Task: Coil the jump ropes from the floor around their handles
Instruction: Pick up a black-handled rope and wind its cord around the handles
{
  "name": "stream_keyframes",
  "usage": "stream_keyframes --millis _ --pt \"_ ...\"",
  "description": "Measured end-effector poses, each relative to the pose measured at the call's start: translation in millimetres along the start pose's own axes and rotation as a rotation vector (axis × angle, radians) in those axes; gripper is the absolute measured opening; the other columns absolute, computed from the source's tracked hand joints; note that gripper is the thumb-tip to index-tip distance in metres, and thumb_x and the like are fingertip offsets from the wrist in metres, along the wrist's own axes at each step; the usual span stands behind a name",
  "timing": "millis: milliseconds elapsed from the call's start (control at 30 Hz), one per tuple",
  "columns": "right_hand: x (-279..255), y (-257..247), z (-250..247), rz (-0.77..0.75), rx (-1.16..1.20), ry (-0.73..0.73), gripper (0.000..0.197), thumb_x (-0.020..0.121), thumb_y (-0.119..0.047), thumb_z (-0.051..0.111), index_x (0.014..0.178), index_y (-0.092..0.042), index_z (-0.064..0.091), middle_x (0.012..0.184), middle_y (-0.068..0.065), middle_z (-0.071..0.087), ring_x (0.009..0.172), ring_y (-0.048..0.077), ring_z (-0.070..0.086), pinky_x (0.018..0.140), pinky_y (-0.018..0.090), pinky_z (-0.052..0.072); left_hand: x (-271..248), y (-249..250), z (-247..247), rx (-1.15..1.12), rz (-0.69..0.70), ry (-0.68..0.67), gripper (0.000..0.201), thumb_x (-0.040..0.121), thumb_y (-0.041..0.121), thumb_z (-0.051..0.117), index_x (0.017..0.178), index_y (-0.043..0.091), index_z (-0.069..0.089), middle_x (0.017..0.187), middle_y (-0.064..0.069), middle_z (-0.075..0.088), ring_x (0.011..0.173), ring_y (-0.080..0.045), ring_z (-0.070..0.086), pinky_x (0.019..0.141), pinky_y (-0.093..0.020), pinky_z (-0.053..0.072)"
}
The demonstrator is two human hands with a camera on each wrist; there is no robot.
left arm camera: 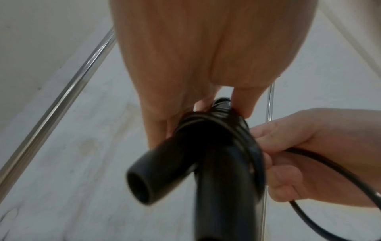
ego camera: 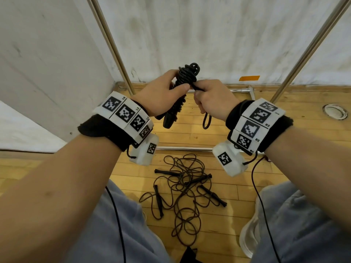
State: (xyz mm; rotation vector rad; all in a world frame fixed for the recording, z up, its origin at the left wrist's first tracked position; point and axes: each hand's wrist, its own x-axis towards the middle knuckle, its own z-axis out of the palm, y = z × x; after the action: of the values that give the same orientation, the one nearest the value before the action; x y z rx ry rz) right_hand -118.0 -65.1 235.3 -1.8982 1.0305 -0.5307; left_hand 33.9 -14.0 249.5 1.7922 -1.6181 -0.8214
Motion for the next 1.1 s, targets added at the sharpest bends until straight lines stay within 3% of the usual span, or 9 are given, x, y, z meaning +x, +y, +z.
stream_keyframes --millis 67,133,333,433,633,767,900,1033,1100 --pt "0 -1 -3 -0.003 0.023 -0.013 0.034 0.091 -0.001 0.040 0.070 -0.025 0.051 0.058 0.001 0.047 0.052 0.019 0.043 0.052 0.025 0.038 0 0 -3 0.046 0.038 0.036 0.040 0.090 0.038 0.061 0.127 0.026 0.049 0.088 0.013 0.060 0.067 0.012 0.058 0.058 -0.001 0.041" --pt "0 -2 -4 -0.021 0.040 -0.027 0.029 0.092 0.000 0.042 0.081 -0.023 0.056 0.058 0.000 0.048 0.052 0.017 0.042 0.053 0.027 0.036 0 1 -3 0.025 0.048 0.032 0.036 0.081 0.038 0.072 0.112 0.028 0.056 0.088 0.010 0.062 0.065 0.013 0.056 0.056 0.000 0.039" --pt "-4 -2 -8 -0.082 0.032 0.029 0.027 0.093 -0.005 0.045 0.075 -0.022 0.055 0.057 -0.005 0.055 0.043 0.002 0.049 0.047 0.015 0.041 -1 5 2 -0.049 0.063 0.105 0.036 0.071 0.030 0.080 0.098 0.022 0.057 0.078 0.007 0.064 0.061 -0.002 0.060 0.056 -0.017 0.048" --pt "-5 -2 -9 -0.071 0.073 0.022 0.021 0.096 -0.014 0.047 0.080 -0.022 0.058 0.064 -0.005 0.058 0.051 0.006 0.055 0.054 0.021 0.047 -1 4 3 -0.046 0.053 0.172 0.041 0.074 0.022 0.077 0.096 0.015 0.043 0.076 0.003 0.059 0.055 -0.009 0.056 0.051 -0.024 0.050" --pt "-8 -6 -5 -0.114 -0.019 -0.014 0.021 0.096 -0.018 0.044 0.080 -0.020 0.057 0.067 0.000 0.053 0.056 0.012 0.051 0.053 0.030 0.047 -2 6 9 -0.060 -0.003 0.149 0.042 0.080 0.021 0.070 0.110 0.017 0.041 0.085 -0.001 0.065 0.067 -0.017 0.066 0.059 -0.033 0.057" --pt "-10 -7 -6 -0.120 -0.029 0.002 0.021 0.097 -0.018 0.043 0.084 -0.014 0.059 0.064 -0.002 0.052 0.042 0.001 0.047 0.046 0.018 0.043 2 5 9 -0.021 -0.009 0.240 0.046 0.080 0.026 0.073 0.112 0.017 0.041 0.086 0.003 0.061 0.068 -0.012 0.060 0.056 -0.023 0.047" --pt "-8 -7 -9 -0.106 -0.077 0.058 0.029 0.096 -0.013 0.042 0.068 -0.016 0.051 0.056 -0.003 0.042 0.045 0.009 0.038 0.045 0.019 0.032 4 5 13 -0.144 -0.060 0.083 0.053 0.089 0.017 0.062 0.130 0.015 0.028 0.089 0.000 0.057 0.074 -0.015 0.058 0.069 -0.033 0.054" --pt "-5 -5 -12 -0.077 -0.087 0.073 0.032 0.096 -0.013 0.042 0.066 -0.019 0.051 0.056 -0.005 0.043 0.045 0.008 0.037 0.040 0.012 0.029 3 3 9 -0.119 -0.034 0.013 0.046 0.094 0.018 0.054 0.133 0.019 0.030 0.089 0.006 0.058 0.074 -0.002 0.058 0.061 -0.008 0.047" --pt "-5 -5 -12 -0.073 -0.084 0.068 0.027 0.096 -0.012 0.042 0.072 -0.014 0.055 0.055 -0.005 0.042 0.041 0.003 0.037 0.039 0.012 0.027 1 1 5 -0.072 0.002 0.053 0.037 0.090 0.027 0.062 0.121 0.025 0.041 0.090 0.008 0.062 0.073 0.001 0.062 0.062 -0.012 0.048"
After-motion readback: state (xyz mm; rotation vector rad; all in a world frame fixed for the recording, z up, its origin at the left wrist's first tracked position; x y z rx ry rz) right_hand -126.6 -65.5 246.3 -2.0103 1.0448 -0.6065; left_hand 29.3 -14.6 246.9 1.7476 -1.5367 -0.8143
